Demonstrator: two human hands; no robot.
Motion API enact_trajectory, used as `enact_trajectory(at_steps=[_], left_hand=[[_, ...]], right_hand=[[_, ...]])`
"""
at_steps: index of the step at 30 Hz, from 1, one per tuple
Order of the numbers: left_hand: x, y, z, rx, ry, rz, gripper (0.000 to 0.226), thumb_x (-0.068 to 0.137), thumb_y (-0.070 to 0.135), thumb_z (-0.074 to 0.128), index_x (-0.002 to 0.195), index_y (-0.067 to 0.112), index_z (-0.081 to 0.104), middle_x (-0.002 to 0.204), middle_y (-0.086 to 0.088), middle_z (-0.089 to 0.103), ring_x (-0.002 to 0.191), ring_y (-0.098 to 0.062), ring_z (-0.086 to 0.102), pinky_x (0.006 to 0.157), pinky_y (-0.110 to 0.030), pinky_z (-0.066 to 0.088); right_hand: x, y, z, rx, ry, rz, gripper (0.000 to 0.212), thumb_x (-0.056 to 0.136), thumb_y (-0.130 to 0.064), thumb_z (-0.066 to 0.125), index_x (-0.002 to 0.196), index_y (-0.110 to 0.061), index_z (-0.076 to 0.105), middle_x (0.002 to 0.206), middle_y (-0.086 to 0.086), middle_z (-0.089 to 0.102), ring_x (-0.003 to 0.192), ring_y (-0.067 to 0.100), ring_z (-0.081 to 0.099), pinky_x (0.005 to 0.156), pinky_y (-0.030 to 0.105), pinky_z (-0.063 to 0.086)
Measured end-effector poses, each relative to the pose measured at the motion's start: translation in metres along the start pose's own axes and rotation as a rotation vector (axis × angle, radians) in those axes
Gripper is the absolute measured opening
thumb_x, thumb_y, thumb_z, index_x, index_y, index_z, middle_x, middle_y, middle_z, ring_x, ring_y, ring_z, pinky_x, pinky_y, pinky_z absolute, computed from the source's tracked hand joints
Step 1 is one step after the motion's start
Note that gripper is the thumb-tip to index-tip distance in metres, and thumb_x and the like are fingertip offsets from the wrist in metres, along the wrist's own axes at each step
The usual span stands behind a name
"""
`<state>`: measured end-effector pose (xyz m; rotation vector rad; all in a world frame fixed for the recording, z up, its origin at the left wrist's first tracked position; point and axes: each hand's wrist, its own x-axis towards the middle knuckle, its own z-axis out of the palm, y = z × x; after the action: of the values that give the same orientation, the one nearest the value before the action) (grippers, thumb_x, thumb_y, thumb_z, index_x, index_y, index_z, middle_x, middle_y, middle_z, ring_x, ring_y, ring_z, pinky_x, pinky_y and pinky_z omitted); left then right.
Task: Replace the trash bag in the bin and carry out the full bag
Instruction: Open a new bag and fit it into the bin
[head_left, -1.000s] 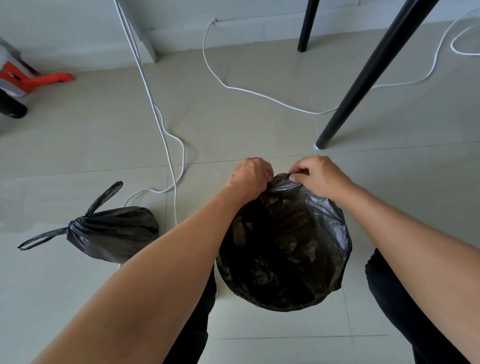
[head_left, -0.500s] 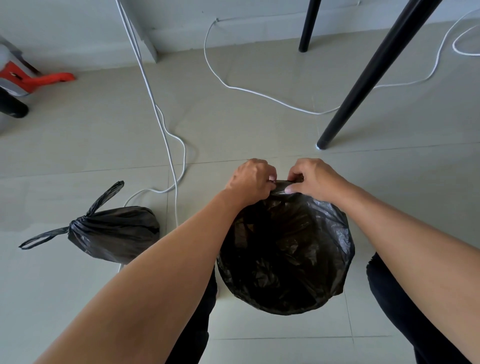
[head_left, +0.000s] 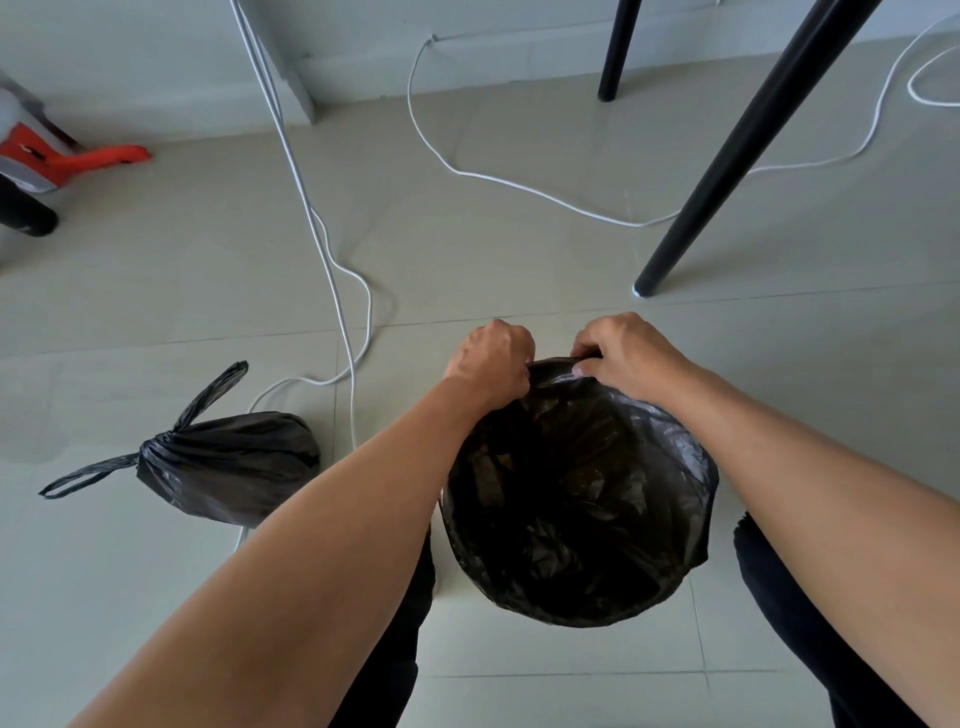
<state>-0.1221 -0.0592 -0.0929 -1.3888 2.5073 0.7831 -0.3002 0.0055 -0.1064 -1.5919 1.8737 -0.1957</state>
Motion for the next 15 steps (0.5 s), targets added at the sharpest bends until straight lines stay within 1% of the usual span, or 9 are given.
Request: enact_trajectory(at_steps=[2, 5, 7, 9, 11, 13, 15], left_hand=[[-0.001, -0.005, -0.003, 0.004, 0.006, -0.028, 0.022, 0.078, 0.008, 0.062, 0.094, 0.019, 0.072, 0.095, -0.009, 0.067, 0.088, -0.03, 0.064, 0.065, -0.029, 0.044], [-0.003, -0.013, -0.01, 0.004, -0.024, -0.065, 0.025, 0.074, 0.004, 0.061, 0.092, 0.018, 0.072, 0.09, -0.008, 0.066, 0.084, -0.03, 0.065, 0.063, -0.029, 0.043], [-0.002, -0.017, -0.013, -0.006, -0.041, -0.085, 0.027, 0.073, 0.003, 0.06, 0.092, 0.018, 0.071, 0.092, -0.007, 0.065, 0.083, -0.029, 0.064, 0.063, -0.028, 0.043], [-0.002, -0.017, -0.014, 0.0, -0.06, -0.093, 0.027, 0.073, 0.006, 0.062, 0.095, 0.02, 0.07, 0.096, -0.006, 0.064, 0.084, -0.028, 0.063, 0.064, -0.028, 0.042], [-0.001, -0.017, -0.012, 0.009, -0.058, -0.077, 0.024, 0.075, 0.017, 0.069, 0.099, 0.022, 0.068, 0.098, -0.003, 0.063, 0.088, -0.026, 0.062, 0.066, -0.028, 0.041], [0.003, -0.015, -0.01, -0.014, -0.024, -0.025, 0.027, 0.077, 0.029, 0.073, 0.102, 0.022, 0.067, 0.102, 0.001, 0.063, 0.093, -0.023, 0.061, 0.071, -0.028, 0.04], [0.007, -0.01, -0.008, -0.053, 0.028, 0.038, 0.025, 0.081, 0.031, 0.072, 0.104, 0.022, 0.068, 0.102, 0.003, 0.063, 0.096, -0.02, 0.059, 0.073, -0.028, 0.04]], right_hand=[[-0.002, 0.003, -0.002, 0.043, 0.02, -0.004, 0.018, 0.081, -0.025, 0.075, 0.098, -0.021, 0.072, 0.095, -0.003, 0.067, 0.087, 0.017, 0.063, 0.077, 0.031, 0.052], [-0.008, 0.009, -0.007, 0.139, 0.057, 0.001, 0.042, 0.074, -0.026, 0.081, 0.114, -0.02, 0.067, 0.105, -0.006, 0.065, 0.094, 0.011, 0.059, 0.079, 0.023, 0.043], [-0.013, 0.013, -0.008, 0.169, 0.087, 0.007, 0.05, 0.073, -0.025, 0.083, 0.119, -0.019, 0.064, 0.108, -0.006, 0.064, 0.098, 0.009, 0.058, 0.079, 0.02, 0.039], [-0.015, 0.016, -0.008, 0.179, 0.114, 0.01, 0.05, 0.072, -0.025, 0.083, 0.119, -0.019, 0.064, 0.109, -0.005, 0.064, 0.099, 0.01, 0.058, 0.079, 0.02, 0.039], [-0.016, 0.015, -0.007, 0.181, 0.14, 0.008, 0.047, 0.072, -0.025, 0.083, 0.115, -0.017, 0.065, 0.107, -0.004, 0.064, 0.098, 0.012, 0.059, 0.079, 0.022, 0.043], [-0.015, 0.014, -0.007, 0.174, 0.155, 0.001, 0.041, 0.072, -0.025, 0.083, 0.109, -0.017, 0.066, 0.103, -0.003, 0.064, 0.094, 0.014, 0.06, 0.077, 0.026, 0.047], [-0.014, 0.013, -0.005, 0.178, 0.166, -0.014, 0.033, 0.073, -0.024, 0.082, 0.102, -0.017, 0.068, 0.097, -0.003, 0.064, 0.088, 0.015, 0.061, 0.075, 0.028, 0.049]])
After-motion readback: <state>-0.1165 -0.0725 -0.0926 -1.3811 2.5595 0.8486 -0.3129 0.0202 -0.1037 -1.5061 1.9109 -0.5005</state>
